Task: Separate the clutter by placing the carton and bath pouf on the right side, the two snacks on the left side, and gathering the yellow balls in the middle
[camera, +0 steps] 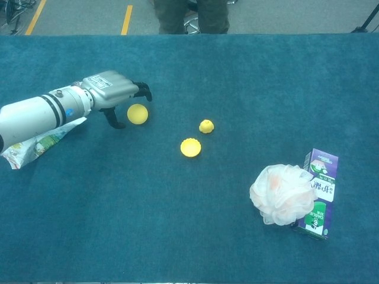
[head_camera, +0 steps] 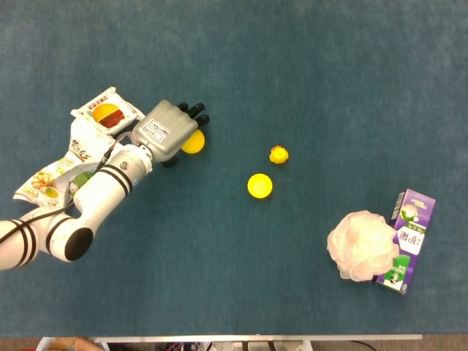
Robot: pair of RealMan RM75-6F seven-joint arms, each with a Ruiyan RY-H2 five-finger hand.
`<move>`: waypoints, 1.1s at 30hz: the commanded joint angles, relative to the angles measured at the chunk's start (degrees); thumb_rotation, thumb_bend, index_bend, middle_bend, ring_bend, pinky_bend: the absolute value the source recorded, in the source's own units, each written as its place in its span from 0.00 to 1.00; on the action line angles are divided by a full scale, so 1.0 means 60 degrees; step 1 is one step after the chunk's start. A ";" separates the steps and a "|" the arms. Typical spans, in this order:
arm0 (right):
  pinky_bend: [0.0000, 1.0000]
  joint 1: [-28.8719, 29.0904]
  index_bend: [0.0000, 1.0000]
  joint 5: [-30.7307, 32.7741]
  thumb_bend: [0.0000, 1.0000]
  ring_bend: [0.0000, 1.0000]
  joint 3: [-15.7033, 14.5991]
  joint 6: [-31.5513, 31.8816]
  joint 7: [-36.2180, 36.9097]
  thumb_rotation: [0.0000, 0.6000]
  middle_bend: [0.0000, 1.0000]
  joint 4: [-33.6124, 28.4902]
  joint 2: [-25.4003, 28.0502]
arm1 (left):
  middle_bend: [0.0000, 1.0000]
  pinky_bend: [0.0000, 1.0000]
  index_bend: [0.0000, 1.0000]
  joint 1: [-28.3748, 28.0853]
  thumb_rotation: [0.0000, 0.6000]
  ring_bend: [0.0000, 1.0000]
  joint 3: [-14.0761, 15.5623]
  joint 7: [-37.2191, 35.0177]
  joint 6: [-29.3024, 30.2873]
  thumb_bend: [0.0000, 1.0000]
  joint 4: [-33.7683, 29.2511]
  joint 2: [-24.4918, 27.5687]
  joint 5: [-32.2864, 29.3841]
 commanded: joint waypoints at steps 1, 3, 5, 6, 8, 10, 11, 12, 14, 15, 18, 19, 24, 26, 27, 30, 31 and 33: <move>0.31 -0.0006 0.11 0.0015 0.00 0.22 -0.0022 -0.0024 0.0037 1.00 0.25 0.0060 -0.0041 | 0.14 0.53 0.19 0.0054 1.00 0.22 -0.0032 -0.0135 -0.0017 0.20 0.0121 -0.0096 0.0104; 0.31 -0.0012 0.11 0.0024 0.00 0.22 -0.0033 -0.0028 0.0058 1.00 0.25 0.0099 -0.0071 | 0.15 0.53 0.20 0.0084 1.00 0.22 -0.0060 -0.0238 -0.0005 0.20 0.0174 -0.0134 0.0196; 0.31 -0.0017 0.11 0.0038 0.00 0.22 -0.0043 -0.0039 0.0085 1.00 0.25 0.0146 -0.0102 | 0.17 0.53 0.21 0.0112 1.00 0.22 -0.0104 -0.0371 0.0011 0.20 0.0208 -0.0171 0.0314; 0.31 -0.0019 0.11 0.0046 0.00 0.22 -0.0048 -0.0046 0.0095 1.00 0.25 0.0169 -0.0117 | 0.17 0.53 0.21 0.0121 1.00 0.23 -0.0117 -0.0415 0.0011 0.20 0.0219 -0.0184 0.0359; 0.31 -0.0031 0.11 0.0071 0.00 0.22 -0.0070 -0.0078 0.0129 1.00 0.25 0.0207 -0.0143 | 0.19 0.53 0.22 0.0142 1.00 0.23 -0.0156 -0.0526 0.0012 0.20 0.0246 -0.0228 0.0453; 0.31 -0.0043 0.11 0.0102 0.00 0.22 -0.0076 -0.0092 0.0143 1.00 0.25 0.0228 -0.0166 | 0.19 0.53 0.23 0.0150 1.00 0.23 -0.0172 -0.0576 0.0000 0.20 0.0268 -0.0264 0.0525; 0.31 -0.0049 0.11 0.0113 0.00 0.22 -0.0082 -0.0101 0.0146 1.00 0.25 0.0234 -0.0172 | 0.19 0.53 0.23 0.0154 1.00 0.24 -0.0187 -0.0612 -0.0005 0.20 0.0293 -0.0294 0.0570; 0.31 -0.0053 0.11 0.0124 0.00 0.22 -0.0083 -0.0106 0.0144 1.00 0.25 0.0242 -0.0177 | 0.20 0.53 0.23 0.0156 1.00 0.24 -0.0197 -0.0636 -0.0015 0.20 0.0313 -0.0314 0.0598; 0.31 -0.0068 0.11 0.0141 0.00 0.22 -0.0084 -0.0099 0.0158 1.00 0.25 0.0247 -0.0184 | 0.20 0.53 0.24 0.0162 1.00 0.24 -0.0232 -0.0691 -0.0014 0.20 0.0350 -0.0368 0.0663; 0.31 -0.0076 0.11 0.0145 0.00 0.22 -0.0085 -0.0094 0.0164 1.00 0.25 0.0248 -0.0184 | 0.20 0.53 0.24 0.0165 1.00 0.25 -0.0251 -0.0720 -0.0017 0.20 0.0370 -0.0392 0.0680; 0.31 -0.0096 0.11 0.0155 0.00 0.22 -0.0089 -0.0083 0.0180 1.00 0.25 0.0257 -0.0183 | 0.21 0.53 0.25 0.0166 1.00 0.27 -0.0307 -0.0789 -0.0029 0.20 0.0437 -0.0471 0.0740; 0.31 -0.0104 0.11 0.0161 0.00 0.22 -0.0090 -0.0079 0.0189 1.00 0.25 0.0260 -0.0182 | 0.22 0.54 0.25 0.0165 1.00 0.27 -0.0324 -0.0818 -0.0041 0.20 0.0461 -0.0498 0.0757; 0.31 -0.0157 0.11 0.0168 0.00 0.22 -0.0114 -0.0053 0.0239 1.00 0.25 0.0274 -0.0175 | 0.25 0.55 0.29 0.0188 1.00 0.29 -0.0382 -0.1017 -0.0049 0.20 0.0687 -0.0678 0.0951; 0.31 -0.0176 0.11 0.0165 0.00 0.22 -0.0128 -0.0049 0.0253 1.00 0.25 0.0279 -0.0169 | 0.27 0.56 0.30 0.0209 1.00 0.30 -0.0387 -0.1089 -0.0054 0.20 0.0778 -0.0739 0.1021; 0.31 -0.0183 0.11 0.0165 0.00 0.22 -0.0132 -0.0047 0.0258 1.00 0.25 0.0284 -0.0169 | 0.28 0.56 0.31 0.0218 1.00 0.30 -0.0395 -0.1128 -0.0045 0.20 0.0817 -0.0763 0.1062; 0.31 -0.0203 0.11 0.0160 0.00 0.22 -0.0145 -0.0044 0.0291 1.00 0.25 0.0305 -0.0170 | 0.29 0.57 0.32 0.0246 1.00 0.31 -0.0382 -0.1172 -0.0025 0.20 0.0948 -0.0814 0.1197; 0.31 -0.0208 0.11 0.0157 0.00 0.22 -0.0155 -0.0053 0.0309 1.00 0.25 0.0317 -0.0173 | 0.29 0.57 0.32 0.0252 1.00 0.31 -0.0381 -0.1159 -0.0011 0.20 0.0995 -0.0820 0.1239; 0.31 -0.0213 0.11 0.0152 0.00 0.22 -0.0165 -0.0061 0.0329 1.00 0.25 0.0342 -0.0183 | 0.29 0.58 0.33 0.0266 1.00 0.31 -0.0392 -0.1163 -0.0005 0.20 0.1042 -0.0824 0.1267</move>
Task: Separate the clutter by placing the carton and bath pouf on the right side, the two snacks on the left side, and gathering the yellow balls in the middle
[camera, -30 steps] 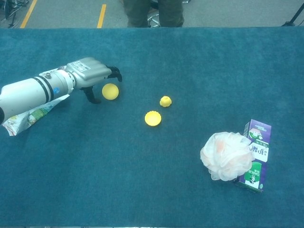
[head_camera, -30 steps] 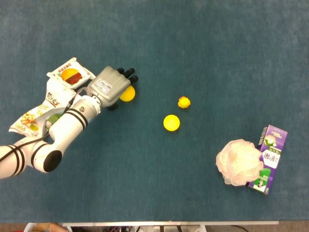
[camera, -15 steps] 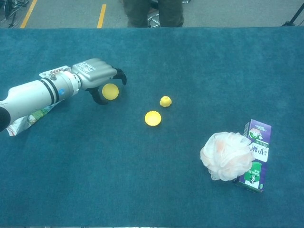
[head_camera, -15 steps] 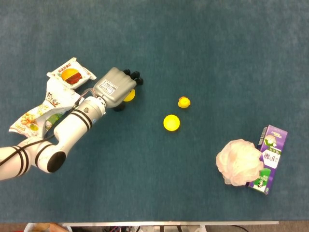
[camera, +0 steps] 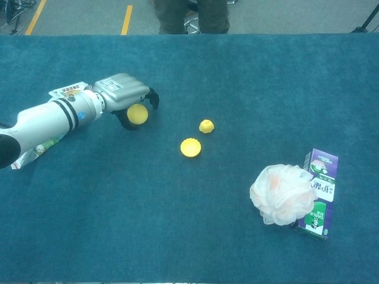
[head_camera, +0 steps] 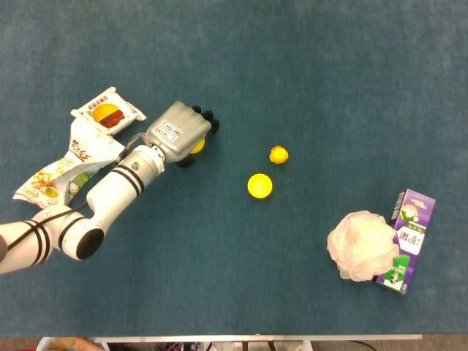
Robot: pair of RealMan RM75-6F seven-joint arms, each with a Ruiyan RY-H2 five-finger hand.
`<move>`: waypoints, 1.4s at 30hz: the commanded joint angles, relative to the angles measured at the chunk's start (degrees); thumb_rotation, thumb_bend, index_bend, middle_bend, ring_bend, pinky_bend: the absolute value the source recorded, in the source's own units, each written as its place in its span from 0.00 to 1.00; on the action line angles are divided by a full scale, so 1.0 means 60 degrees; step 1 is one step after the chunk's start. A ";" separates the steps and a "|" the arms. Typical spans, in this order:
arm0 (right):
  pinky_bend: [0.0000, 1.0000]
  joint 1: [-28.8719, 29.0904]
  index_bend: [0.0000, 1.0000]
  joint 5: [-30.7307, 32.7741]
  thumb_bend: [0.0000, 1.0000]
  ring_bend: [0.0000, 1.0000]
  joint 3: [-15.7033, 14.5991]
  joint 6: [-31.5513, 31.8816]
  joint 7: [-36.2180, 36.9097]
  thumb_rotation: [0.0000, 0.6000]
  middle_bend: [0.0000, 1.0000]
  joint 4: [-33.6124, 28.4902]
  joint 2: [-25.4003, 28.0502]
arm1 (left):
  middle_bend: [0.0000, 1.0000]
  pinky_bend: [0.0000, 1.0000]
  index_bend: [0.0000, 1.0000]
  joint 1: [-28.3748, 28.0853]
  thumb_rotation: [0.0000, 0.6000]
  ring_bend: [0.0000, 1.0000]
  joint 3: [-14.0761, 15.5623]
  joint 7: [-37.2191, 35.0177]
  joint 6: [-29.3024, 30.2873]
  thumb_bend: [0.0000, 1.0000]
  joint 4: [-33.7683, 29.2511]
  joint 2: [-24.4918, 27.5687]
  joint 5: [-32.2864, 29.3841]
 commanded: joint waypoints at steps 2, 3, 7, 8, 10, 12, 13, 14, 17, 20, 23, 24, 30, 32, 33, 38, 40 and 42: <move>0.31 -0.0004 0.11 -0.0009 0.00 0.22 -0.0021 -0.0026 0.0035 1.00 0.25 0.0044 -0.0028 | 0.30 0.58 0.33 0.0023 1.00 0.31 -0.0032 -0.0005 -0.0001 0.20 0.0074 -0.0001 0.0020; 0.31 -0.0003 0.11 -0.0013 0.00 0.22 -0.0026 -0.0032 0.0046 1.00 0.25 0.0056 -0.0039 | 0.30 0.58 0.33 0.0027 1.00 0.31 -0.0039 -0.0001 -0.0007 0.20 0.0087 0.0001 0.0023; 0.31 0.0008 0.11 -0.0044 0.00 0.22 -0.0050 -0.0060 0.0076 1.00 0.25 0.0102 -0.0087 | 0.31 0.58 0.34 0.0065 1.00 0.32 -0.0063 -0.0027 -0.0006 0.20 0.0139 0.0002 0.0053; 0.31 0.0012 0.11 -0.0052 0.00 0.22 -0.0057 -0.0068 0.0080 1.00 0.25 0.0108 -0.0095 | 0.32 0.58 0.35 0.0077 1.00 0.32 -0.0061 -0.0037 0.0002 0.20 0.0153 0.0000 0.0075; 0.31 0.0016 0.11 -0.0065 0.00 0.22 -0.0065 -0.0075 0.0085 1.00 0.25 0.0126 -0.0112 | 0.33 0.59 0.36 0.0112 1.00 0.33 -0.0057 -0.0061 0.0030 0.20 0.0173 -0.0005 0.0120; 0.31 0.0019 0.11 -0.0067 0.00 0.22 -0.0070 -0.0088 0.0096 1.00 0.25 0.0139 -0.0123 | 0.34 0.59 0.37 0.0144 1.00 0.33 -0.0058 -0.0096 0.0061 0.20 0.0188 -0.0007 0.0167; 0.31 0.0021 0.11 -0.0068 0.00 0.22 -0.0072 -0.0093 0.0099 1.00 0.25 0.0149 -0.0130 | 0.34 0.59 0.37 0.0160 1.00 0.34 -0.0058 -0.0110 0.0081 0.20 0.0190 -0.0008 0.0195; 0.31 0.0021 0.11 -0.0069 0.00 0.22 -0.0077 -0.0101 0.0105 1.00 0.25 0.0157 -0.0137 | 0.35 0.59 0.38 0.0181 1.00 0.34 -0.0060 -0.0137 0.0108 0.20 0.0186 -0.0009 0.0234; 0.31 0.0015 0.11 -0.0061 0.00 0.22 -0.0088 -0.0117 0.0124 1.00 0.25 0.0184 -0.0157 | 0.37 0.60 0.39 0.0230 1.00 0.34 -0.0050 -0.0180 0.0173 0.20 0.0166 -0.0013 0.0349; 0.31 0.0016 0.11 -0.0065 0.00 0.22 -0.0092 -0.0123 0.0143 1.00 0.25 0.0204 -0.0170 | 0.38 0.60 0.41 0.0266 1.00 0.35 -0.0040 -0.0180 0.0231 0.20 0.0141 -0.0022 0.0454; 0.31 0.0014 0.11 -0.0077 0.00 0.22 -0.0091 -0.0112 0.0154 1.00 0.25 0.0201 -0.0169 | 0.40 0.61 0.43 0.0305 1.00 0.36 -0.0058 -0.0183 0.0301 0.20 0.0156 -0.0064 0.0519; 0.31 0.0013 0.11 -0.0081 0.00 0.22 -0.0092 -0.0109 0.0154 1.00 0.25 0.0197 -0.0165 | 0.41 0.61 0.43 0.0315 1.00 0.36 -0.0064 -0.0187 0.0306 0.20 0.0167 -0.0079 0.0525; 0.31 -0.0012 0.11 -0.0063 0.00 0.22 -0.0088 -0.0095 0.0154 1.00 0.25 0.0184 -0.0132 | 0.41 0.61 0.43 0.0344 1.00 0.36 -0.0077 -0.0182 0.0278 0.20 0.0176 -0.0098 0.0589; 0.31 -0.0012 0.11 -0.0048 0.00 0.22 -0.0078 -0.0100 0.0176 1.00 0.25 0.0204 -0.0133 | 0.41 0.61 0.44 0.0348 1.00 0.36 -0.0100 -0.0185 0.0287 0.20 0.0096 -0.0067 0.0616; 0.31 -0.0012 0.11 -0.0049 0.00 0.22 -0.0076 -0.0098 0.0184 1.00 0.25 0.0211 -0.0134 | 0.42 0.61 0.44 0.0347 1.00 0.36 -0.0117 -0.0188 0.0296 0.20 0.0038 -0.0048 0.0626; 0.31 -0.0014 0.11 -0.0066 0.00 0.22 -0.0027 -0.0017 0.0237 1.00 0.25 0.0201 -0.0117 | 0.42 0.61 0.44 0.0319 1.00 0.36 -0.0227 -0.0143 0.0351 0.20 -0.0505 0.0091 0.0668; 0.31 -0.0022 0.11 -0.0071 0.00 0.22 0.0002 0.0035 0.0251 1.00 0.25 0.0170 -0.0089 | 0.42 0.61 0.44 0.0298 1.00 0.36 -0.0245 -0.0093 0.0359 0.20 -0.0776 0.0144 0.0701; 0.31 -0.0030 0.11 -0.0071 0.00 0.22 0.0019 0.0066 0.0263 1.00 0.25 0.0131 -0.0061 | 0.42 0.61 0.44 0.0290 1.00 0.36 -0.0243 -0.0041 0.0369 0.20 -0.0983 0.0167 0.0724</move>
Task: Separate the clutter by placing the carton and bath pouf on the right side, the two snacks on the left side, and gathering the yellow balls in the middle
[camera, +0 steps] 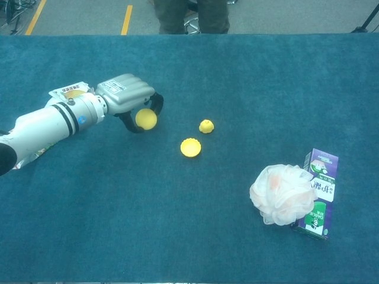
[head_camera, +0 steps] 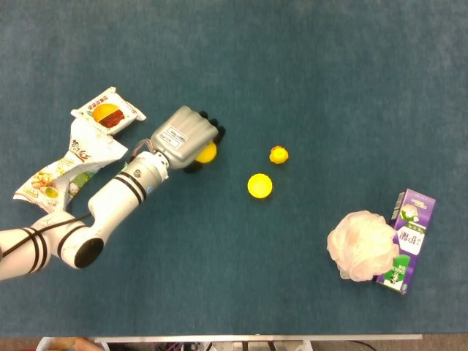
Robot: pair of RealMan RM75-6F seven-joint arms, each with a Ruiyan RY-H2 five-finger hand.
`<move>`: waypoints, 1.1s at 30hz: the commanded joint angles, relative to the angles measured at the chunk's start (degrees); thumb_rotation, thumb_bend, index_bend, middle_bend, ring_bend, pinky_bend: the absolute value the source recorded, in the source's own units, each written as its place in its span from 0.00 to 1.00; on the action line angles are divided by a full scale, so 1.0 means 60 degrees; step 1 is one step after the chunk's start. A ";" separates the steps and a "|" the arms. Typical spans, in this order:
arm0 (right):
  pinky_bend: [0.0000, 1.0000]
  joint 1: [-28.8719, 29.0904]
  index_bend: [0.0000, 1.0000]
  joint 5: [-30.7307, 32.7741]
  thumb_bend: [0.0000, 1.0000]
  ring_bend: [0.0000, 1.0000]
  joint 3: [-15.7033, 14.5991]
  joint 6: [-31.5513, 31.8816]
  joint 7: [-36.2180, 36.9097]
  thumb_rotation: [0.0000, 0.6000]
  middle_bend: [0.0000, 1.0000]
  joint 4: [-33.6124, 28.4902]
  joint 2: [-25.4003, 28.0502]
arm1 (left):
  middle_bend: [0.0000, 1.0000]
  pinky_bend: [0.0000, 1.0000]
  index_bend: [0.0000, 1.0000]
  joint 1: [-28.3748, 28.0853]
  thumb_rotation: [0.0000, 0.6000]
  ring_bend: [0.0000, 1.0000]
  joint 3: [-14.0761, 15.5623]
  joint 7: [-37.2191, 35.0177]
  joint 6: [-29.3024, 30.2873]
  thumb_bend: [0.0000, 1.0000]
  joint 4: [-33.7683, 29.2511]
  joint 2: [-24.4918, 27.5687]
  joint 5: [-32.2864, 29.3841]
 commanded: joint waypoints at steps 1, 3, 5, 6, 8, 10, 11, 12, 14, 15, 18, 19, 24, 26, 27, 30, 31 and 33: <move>0.31 -0.0015 0.11 -0.0004 0.00 0.22 0.0022 0.0042 0.0010 1.00 0.25 -0.0052 0.0041 | 0.42 0.61 0.44 -0.0022 1.00 0.36 -0.0011 0.0106 0.0033 0.20 -0.0340 0.0058 0.0061; 0.31 -0.0034 0.11 -0.0013 0.00 0.22 0.0029 0.0083 -0.0008 1.00 0.25 -0.0108 0.0078 | 0.42 0.62 0.44 -0.0010 1.00 0.36 0.0018 0.0171 0.0070 0.20 -0.0486 0.0017 0.0102; 0.31 -0.0054 0.11 -0.0020 0.00 0.22 0.0033 0.0118 -0.0034 1.00 0.25 -0.0164 0.0120 | 0.42 0.62 0.44 -0.0002 1.00 0.36 0.0033 0.0193 0.0102 0.20 -0.0556 -0.0057 0.0142; 0.31 -0.0061 0.11 -0.0019 0.00 0.22 0.0036 0.0128 -0.0042 1.00 0.26 -0.0185 0.0134 | 0.42 0.62 0.44 -0.0002 1.00 0.36 0.0033 0.0197 0.0110 0.20 -0.0562 -0.0094 0.0154; 0.31 -0.0080 0.11 -0.0015 0.00 0.22 0.0052 0.0169 -0.0044 1.00 0.25 -0.0229 0.0169 | 0.42 0.62 0.44 -0.0010 1.00 0.36 0.0020 0.0189 0.0119 0.20 -0.0546 -0.0186 0.0175; 0.31 -0.0095 0.11 -0.0004 0.00 0.22 0.0070 0.0198 -0.0035 1.00 0.25 -0.0259 0.0195 | 0.42 0.62 0.44 -0.0022 1.00 0.36 -0.0013 0.0158 0.0121 0.20 -0.0503 -0.0279 0.0174; 0.31 -0.0102 0.11 0.0001 0.00 0.22 0.0074 0.0205 -0.0028 1.00 0.25 -0.0268 0.0203 | 0.42 0.62 0.44 -0.0027 1.00 0.36 -0.0022 0.0145 0.0119 0.20 -0.0487 -0.0312 0.0179; 0.31 -0.0107 0.11 0.0007 0.00 0.22 0.0075 0.0205 -0.0023 1.00 0.25 -0.0273 0.0210 | 0.42 0.62 0.44 -0.0029 1.00 0.36 -0.0028 0.0131 0.0125 0.20 -0.0471 -0.0344 0.0193; 0.31 -0.0121 0.11 0.0015 0.00 0.22 0.0064 0.0195 -0.0018 1.00 0.25 -0.0273 0.0222 | 0.42 0.62 0.44 -0.0035 1.00 0.36 -0.0031 0.0119 0.0136 0.20 -0.0438 -0.0391 0.0232; 0.31 -0.0127 0.11 0.0017 0.00 0.22 0.0061 0.0194 -0.0015 1.00 0.25 -0.0273 0.0225 | 0.42 0.62 0.44 -0.0033 1.00 0.36 -0.0033 0.0112 0.0143 0.20 -0.0439 -0.0405 0.0241; 0.31 -0.0143 0.11 0.0035 0.00 0.22 0.0051 0.0178 0.0015 1.00 0.25 -0.0248 0.0218 | 0.42 0.62 0.44 -0.0045 1.00 0.36 -0.0035 0.0141 0.0137 0.20 -0.0436 -0.0417 0.0264; 0.31 -0.0150 0.11 0.0033 0.00 0.22 0.0044 0.0178 0.0031 1.00 0.25 -0.0239 0.0210 | 0.42 0.62 0.44 -0.0044 1.00 0.36 -0.0030 0.0151 0.0126 0.20 -0.0436 -0.0426 0.0253; 0.31 -0.0161 0.11 0.0020 0.00 0.22 0.0039 0.0191 0.0052 1.00 0.25 -0.0209 0.0189 | 0.42 0.62 0.44 -0.0043 1.00 0.36 -0.0023 0.0132 0.0098 0.20 -0.0438 -0.0517 0.0246; 0.31 -0.0167 0.11 0.0009 0.00 0.22 0.0043 0.0210 0.0051 1.00 0.25 -0.0214 0.0195 | 0.42 0.62 0.44 -0.0037 1.00 0.36 -0.0023 0.0101 0.0120 0.20 -0.0407 -0.0577 0.0285; 0.31 -0.0169 0.11 0.0007 0.00 0.22 0.0047 0.0217 0.0054 1.00 0.25 -0.0220 0.0200 | 0.42 0.62 0.44 -0.0035 1.00 0.36 -0.0017 0.0089 0.0119 0.20 -0.0393 -0.0600 0.0294; 0.31 -0.0178 0.11 0.0008 0.00 0.22 0.0049 0.0222 0.0042 1.00 0.25 -0.0234 0.0220 | 0.42 0.62 0.44 -0.0009 1.00 0.36 -0.0036 0.0001 0.0150 0.20 -0.0323 -0.0677 0.0306; 0.31 -0.0181 0.11 0.0011 0.00 0.22 0.0048 0.0219 0.0042 1.00 0.25 -0.0237 0.0223 | 0.42 0.62 0.44 -0.0003 1.00 0.36 -0.0039 -0.0027 0.0149 0.20 -0.0308 -0.0695 0.0305; 0.31 -0.0190 0.11 0.0014 0.00 0.22 0.0043 0.0216 0.0041 1.00 0.25 -0.0235 0.0226 | 0.42 0.62 0.44 0.0005 1.00 0.36 -0.0035 -0.0058 0.0163 0.20 -0.0274 -0.0737 0.0338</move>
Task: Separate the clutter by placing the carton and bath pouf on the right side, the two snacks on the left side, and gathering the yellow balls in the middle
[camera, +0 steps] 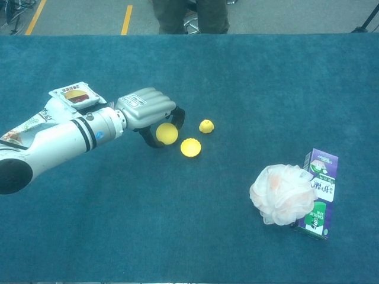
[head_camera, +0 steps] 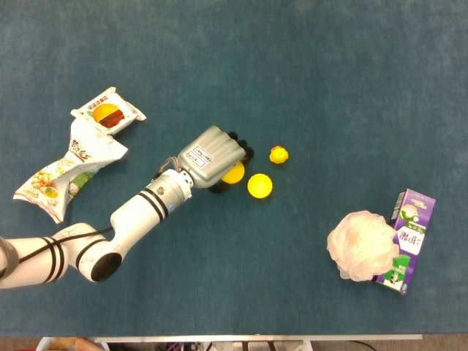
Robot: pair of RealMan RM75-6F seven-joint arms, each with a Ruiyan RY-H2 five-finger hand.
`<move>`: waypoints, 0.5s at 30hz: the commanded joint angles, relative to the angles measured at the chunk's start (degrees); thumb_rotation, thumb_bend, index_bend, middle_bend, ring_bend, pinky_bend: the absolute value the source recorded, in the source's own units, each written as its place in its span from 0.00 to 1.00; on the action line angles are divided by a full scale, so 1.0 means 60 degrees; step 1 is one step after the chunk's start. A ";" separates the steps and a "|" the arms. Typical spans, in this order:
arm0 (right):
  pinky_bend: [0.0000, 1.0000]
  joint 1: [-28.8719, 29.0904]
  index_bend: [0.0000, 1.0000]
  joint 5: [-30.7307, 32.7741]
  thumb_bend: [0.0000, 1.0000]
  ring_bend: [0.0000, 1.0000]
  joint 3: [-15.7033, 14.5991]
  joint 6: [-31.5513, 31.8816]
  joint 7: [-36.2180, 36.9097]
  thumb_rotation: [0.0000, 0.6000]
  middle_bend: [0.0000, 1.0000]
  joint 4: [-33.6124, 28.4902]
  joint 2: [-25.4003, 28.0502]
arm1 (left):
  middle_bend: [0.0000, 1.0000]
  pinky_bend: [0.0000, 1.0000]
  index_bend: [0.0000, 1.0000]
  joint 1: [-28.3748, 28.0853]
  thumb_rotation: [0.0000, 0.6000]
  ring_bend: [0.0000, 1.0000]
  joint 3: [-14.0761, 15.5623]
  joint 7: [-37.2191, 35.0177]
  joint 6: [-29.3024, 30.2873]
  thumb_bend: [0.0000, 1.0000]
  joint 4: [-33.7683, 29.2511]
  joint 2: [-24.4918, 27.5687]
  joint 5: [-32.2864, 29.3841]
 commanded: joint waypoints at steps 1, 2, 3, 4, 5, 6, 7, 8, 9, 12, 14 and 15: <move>0.31 -0.0005 0.11 0.0004 0.00 0.22 -0.0001 -0.0001 0.0009 1.00 0.25 0.0003 0.0000 | 0.41 0.62 0.44 0.0013 1.00 0.36 0.0003 -0.0029 0.0018 0.20 0.0030 -0.0038 0.0033; 0.31 -0.0012 0.11 0.0001 0.00 0.22 -0.0005 0.0003 0.0016 1.00 0.25 0.0002 0.0001 | 0.41 0.62 0.44 0.0021 1.00 0.36 0.0003 -0.0046 0.0024 0.20 0.0043 -0.0054 0.0039; 0.31 -0.0016 0.11 -0.0002 0.00 0.22 -0.0007 0.0006 0.0018 1.00 0.25 0.0005 0.0002 | 0.41 0.62 0.44 0.0026 1.00 0.36 0.0009 -0.0055 0.0021 0.20 0.0055 -0.0063 0.0045; 0.31 -0.0018 0.11 -0.0001 0.00 0.22 -0.0006 0.0007 0.0022 1.00 0.25 0.0009 0.0001 | 0.41 0.62 0.43 0.0030 1.00 0.36 0.0021 -0.0053 0.0009 0.20 0.0067 -0.0069 0.0045; 0.31 -0.0020 0.11 0.0001 0.00 0.22 -0.0006 0.0004 0.0033 1.00 0.25 0.0013 0.0003 | 0.40 0.62 0.43 0.0031 1.00 0.36 0.0031 -0.0049 -0.0019 0.20 0.0081 -0.0070 0.0031; 0.31 -0.0021 0.11 0.0003 0.00 0.22 -0.0003 0.0005 0.0037 1.00 0.25 0.0018 0.0004 | 0.40 0.62 0.42 0.0031 1.00 0.36 0.0036 -0.0051 -0.0046 0.20 0.0088 -0.0071 0.0013; 0.31 -0.0022 0.11 0.0003 0.00 0.22 -0.0001 0.0007 0.0044 1.00 0.25 0.0024 0.0004 | 0.39 0.62 0.41 0.0030 1.00 0.36 0.0040 -0.0050 -0.0075 0.20 0.0092 -0.0074 -0.0006; 0.31 -0.0024 0.11 0.0003 0.00 0.22 0.0002 0.0012 0.0052 1.00 0.25 0.0026 0.0005 | 0.38 0.62 0.40 0.0030 1.00 0.36 0.0039 -0.0062 -0.0093 0.20 0.0093 -0.0079 -0.0019; 0.31 -0.0026 0.11 0.0000 0.00 0.22 0.0005 0.0019 0.0060 1.00 0.25 0.0028 0.0007 | 0.38 0.62 0.39 0.0027 1.00 0.36 0.0039 -0.0071 -0.0116 0.20 0.0095 -0.0082 -0.0032; 0.31 -0.0029 0.11 -0.0008 0.00 0.22 0.0015 0.0038 0.0066 1.00 0.25 0.0026 0.0014 | 0.37 0.62 0.35 0.0020 1.00 0.36 0.0039 -0.0078 -0.0150 0.20 0.0100 -0.0113 -0.0038; 0.31 -0.0029 0.11 -0.0014 0.00 0.22 0.0020 0.0044 0.0062 1.00 0.25 0.0014 0.0024 | 0.35 0.62 0.32 0.0009 1.00 0.36 0.0035 -0.0053 -0.0163 0.20 0.0109 -0.0132 -0.0040; 0.31 -0.0030 0.11 -0.0016 0.00 0.22 0.0023 0.0049 0.0059 1.00 0.25 0.0006 0.0029 | 0.34 0.62 0.31 0.0010 1.00 0.36 0.0027 -0.0041 -0.0157 0.20 0.0109 -0.0140 -0.0049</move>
